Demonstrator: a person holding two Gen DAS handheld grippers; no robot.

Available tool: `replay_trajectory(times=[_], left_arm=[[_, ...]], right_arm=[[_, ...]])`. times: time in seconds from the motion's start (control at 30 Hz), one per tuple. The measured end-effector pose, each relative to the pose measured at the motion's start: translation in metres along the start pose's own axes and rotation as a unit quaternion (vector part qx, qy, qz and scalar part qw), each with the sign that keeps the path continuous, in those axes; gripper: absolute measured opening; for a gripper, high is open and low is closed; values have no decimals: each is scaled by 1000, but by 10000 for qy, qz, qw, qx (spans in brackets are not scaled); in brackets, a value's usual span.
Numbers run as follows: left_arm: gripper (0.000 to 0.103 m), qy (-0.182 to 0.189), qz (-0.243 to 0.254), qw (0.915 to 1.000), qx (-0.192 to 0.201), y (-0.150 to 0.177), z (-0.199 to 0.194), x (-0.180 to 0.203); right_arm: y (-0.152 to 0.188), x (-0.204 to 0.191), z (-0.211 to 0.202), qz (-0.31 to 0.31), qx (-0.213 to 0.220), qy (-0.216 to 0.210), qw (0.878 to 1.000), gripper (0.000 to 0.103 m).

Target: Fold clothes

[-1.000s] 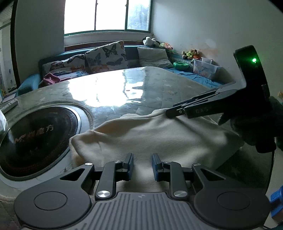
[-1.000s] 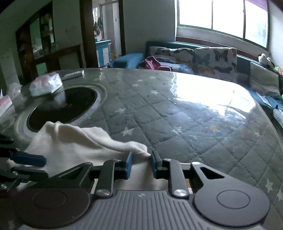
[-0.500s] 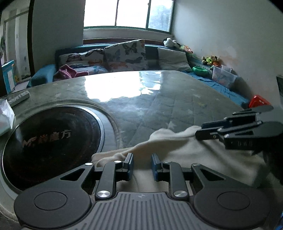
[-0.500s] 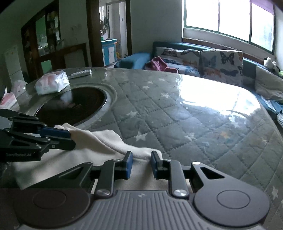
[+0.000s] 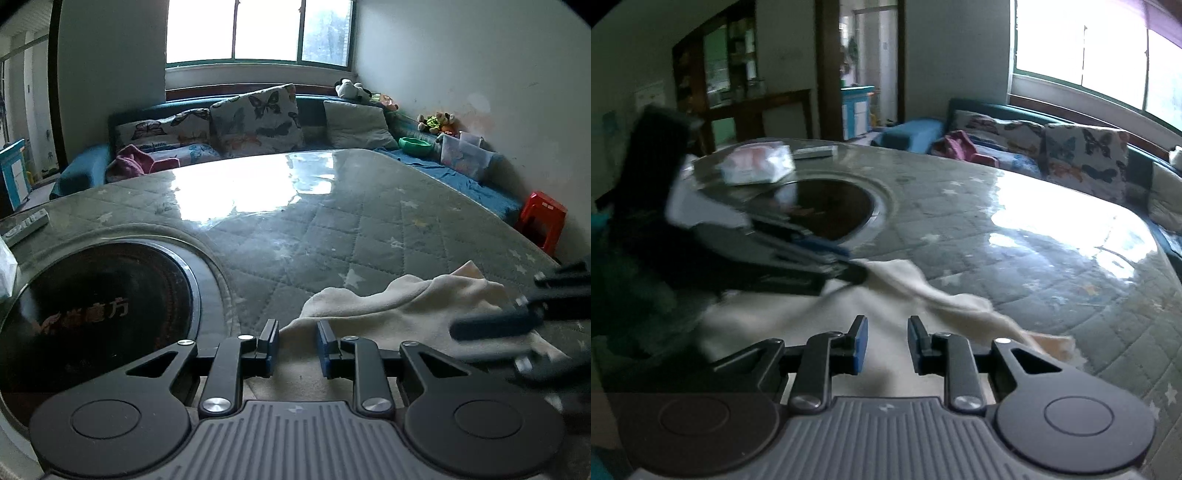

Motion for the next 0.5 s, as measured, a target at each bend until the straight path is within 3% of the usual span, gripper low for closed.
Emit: replay_trajectory(times=[0.23,0.5], left_arm=[[25,-118,-61,9999,101,1,-19,-1],[25,-424,-347,9984,142,17,-49,-32]], right_arm=[[15,-40,-3,-384,-146,-260,9988,26],[10,-70,10,-619,-105,-525,9966,26]])
Point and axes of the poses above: each gripper's, at about its wrist camera, not at the fingertips, and z roughly the way its jaws point, x to its right, y to its underside, the point moved 8 cm from there along z, roughly the way its jaws point, and after that the axes turned 4 degrees about -y, right-handed, at the moved point
